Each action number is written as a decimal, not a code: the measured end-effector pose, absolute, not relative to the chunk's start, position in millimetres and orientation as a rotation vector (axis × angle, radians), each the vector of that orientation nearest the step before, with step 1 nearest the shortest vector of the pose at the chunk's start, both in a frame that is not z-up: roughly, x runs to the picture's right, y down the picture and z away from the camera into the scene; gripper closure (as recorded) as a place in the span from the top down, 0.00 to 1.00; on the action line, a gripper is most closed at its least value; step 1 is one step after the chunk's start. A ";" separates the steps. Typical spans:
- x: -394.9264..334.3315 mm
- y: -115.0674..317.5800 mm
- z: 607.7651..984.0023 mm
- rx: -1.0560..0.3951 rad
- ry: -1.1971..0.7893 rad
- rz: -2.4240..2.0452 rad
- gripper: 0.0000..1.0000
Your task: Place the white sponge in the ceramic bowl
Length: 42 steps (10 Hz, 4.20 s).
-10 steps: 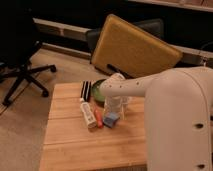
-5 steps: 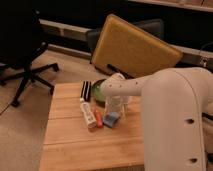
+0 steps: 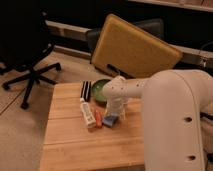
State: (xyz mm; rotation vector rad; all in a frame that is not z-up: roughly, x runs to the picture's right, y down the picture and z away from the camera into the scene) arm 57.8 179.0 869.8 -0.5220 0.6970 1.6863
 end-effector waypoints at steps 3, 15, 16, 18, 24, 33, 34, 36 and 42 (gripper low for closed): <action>54.7 176.8 866.4 -0.535 0.664 1.683 0.27; 21.7 144.4 813.0 -0.545 0.547 1.654 0.00; 5.6 124.9 802.1 -0.538 0.500 1.621 0.00; -6.9 99.8 790.3 -0.511 0.458 1.576 0.00; -3.0 14.5 826.8 -0.375 0.423 1.456 0.00; 25.1 -61.1 896.3 -0.325 0.367 1.415 0.21; 25.1 -61.1 896.3 -0.325 0.367 1.415 0.26; 25.0 -61.0 896.3 -0.325 0.367 1.415 0.49; 25.0 -60.8 896.3 -0.325 0.367 1.415 0.80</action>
